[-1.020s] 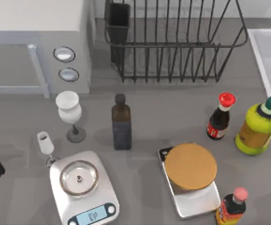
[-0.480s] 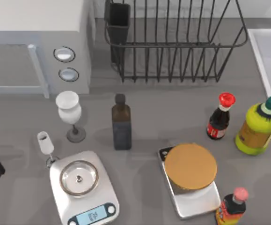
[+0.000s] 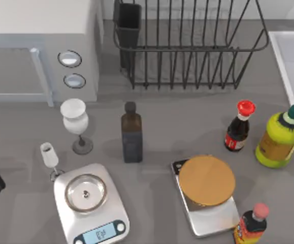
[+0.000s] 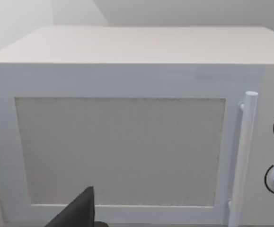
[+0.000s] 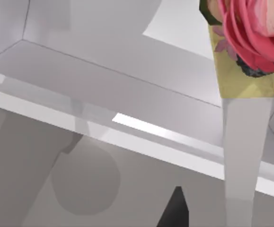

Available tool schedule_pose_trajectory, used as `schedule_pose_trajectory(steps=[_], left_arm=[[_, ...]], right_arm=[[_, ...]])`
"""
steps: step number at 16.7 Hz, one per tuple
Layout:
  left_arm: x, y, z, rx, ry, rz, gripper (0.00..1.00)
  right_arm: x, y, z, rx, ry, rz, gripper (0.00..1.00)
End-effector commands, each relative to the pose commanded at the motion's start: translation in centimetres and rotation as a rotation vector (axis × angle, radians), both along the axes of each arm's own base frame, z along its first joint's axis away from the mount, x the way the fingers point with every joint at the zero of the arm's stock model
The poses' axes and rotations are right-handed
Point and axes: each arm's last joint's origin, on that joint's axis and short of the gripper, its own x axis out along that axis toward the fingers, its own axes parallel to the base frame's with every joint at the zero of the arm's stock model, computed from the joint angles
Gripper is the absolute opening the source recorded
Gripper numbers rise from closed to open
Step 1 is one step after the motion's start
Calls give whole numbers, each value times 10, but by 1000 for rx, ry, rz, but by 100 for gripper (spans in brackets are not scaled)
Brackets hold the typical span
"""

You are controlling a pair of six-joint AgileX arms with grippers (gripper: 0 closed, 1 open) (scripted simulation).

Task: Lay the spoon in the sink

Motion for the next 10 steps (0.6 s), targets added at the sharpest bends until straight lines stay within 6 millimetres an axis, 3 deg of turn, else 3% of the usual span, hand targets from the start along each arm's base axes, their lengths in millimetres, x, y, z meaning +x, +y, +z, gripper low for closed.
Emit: schedule_pose_trajectory(steps=[5,10], left_arm=[[0,0,0,0,0,0,100],[0,0,0,0,0,0,100]], right_arm=[[83,21,-9,-18,-43,2,0],[123,56,-34,-29,-74,-1,0]])
